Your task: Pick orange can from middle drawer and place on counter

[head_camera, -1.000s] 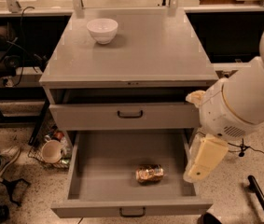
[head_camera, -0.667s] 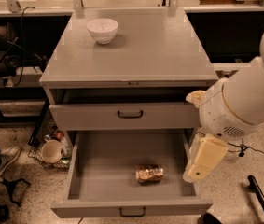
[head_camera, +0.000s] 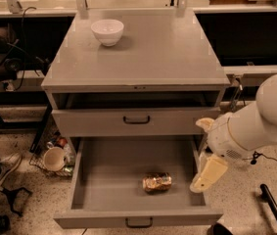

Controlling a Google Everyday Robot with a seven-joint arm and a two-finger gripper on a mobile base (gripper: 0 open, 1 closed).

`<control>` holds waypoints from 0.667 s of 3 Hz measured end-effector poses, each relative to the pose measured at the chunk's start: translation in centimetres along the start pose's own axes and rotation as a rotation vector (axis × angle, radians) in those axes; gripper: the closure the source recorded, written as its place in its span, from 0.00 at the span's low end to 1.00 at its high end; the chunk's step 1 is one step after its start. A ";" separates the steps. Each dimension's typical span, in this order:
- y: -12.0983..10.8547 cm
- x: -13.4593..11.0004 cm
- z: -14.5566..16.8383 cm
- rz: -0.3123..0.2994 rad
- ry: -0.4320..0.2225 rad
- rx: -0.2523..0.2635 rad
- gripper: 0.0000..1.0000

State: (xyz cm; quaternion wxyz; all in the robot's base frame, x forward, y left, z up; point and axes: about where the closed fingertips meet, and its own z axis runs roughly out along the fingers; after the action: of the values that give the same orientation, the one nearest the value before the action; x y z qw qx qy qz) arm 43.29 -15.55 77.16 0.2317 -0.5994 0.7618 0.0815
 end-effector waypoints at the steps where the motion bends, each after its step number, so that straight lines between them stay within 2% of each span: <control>1: -1.8 3.8 9.2 0.029 0.013 -0.050 0.00; 2: -3.0 5.4 15.3 0.050 0.034 -0.076 0.00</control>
Offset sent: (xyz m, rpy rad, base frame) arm 0.0870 0.0097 -0.2077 -0.0229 0.1188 -0.0330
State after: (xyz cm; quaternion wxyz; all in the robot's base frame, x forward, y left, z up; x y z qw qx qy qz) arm 49.13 -14.97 61.71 0.1936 -0.5900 0.7767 0.1057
